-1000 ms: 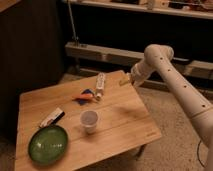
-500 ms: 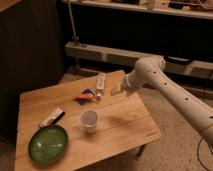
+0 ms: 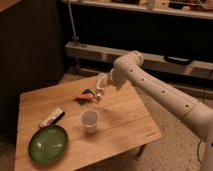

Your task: Stand the bottle upright

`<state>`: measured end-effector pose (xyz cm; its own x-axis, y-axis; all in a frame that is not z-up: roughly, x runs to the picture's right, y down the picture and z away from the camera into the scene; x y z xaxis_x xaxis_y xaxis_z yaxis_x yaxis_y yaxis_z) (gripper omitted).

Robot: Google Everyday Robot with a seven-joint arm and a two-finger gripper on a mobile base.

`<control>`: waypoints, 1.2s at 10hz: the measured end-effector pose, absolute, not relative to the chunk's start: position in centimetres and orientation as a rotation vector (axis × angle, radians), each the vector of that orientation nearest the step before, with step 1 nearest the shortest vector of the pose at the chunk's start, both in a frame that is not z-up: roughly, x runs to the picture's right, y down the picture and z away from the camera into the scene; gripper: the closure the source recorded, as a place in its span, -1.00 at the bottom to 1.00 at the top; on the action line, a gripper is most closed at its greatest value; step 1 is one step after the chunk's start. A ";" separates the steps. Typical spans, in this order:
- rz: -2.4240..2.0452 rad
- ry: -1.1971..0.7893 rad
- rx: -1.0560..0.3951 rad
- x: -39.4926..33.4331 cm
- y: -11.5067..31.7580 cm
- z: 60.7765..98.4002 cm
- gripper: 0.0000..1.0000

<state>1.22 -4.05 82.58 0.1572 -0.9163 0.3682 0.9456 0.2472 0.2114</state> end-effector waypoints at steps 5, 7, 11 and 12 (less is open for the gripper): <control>-1.422 -0.463 -0.214 -2.7 -6.9 90.1 -0.23; -1.440 -0.444 -0.257 -2.0 -6.7 91.5 -0.23; -1.460 -0.456 -0.305 -0.1 -6.8 93.7 -0.23; -1.473 -0.475 -0.315 -0.2 -6.6 94.2 -0.23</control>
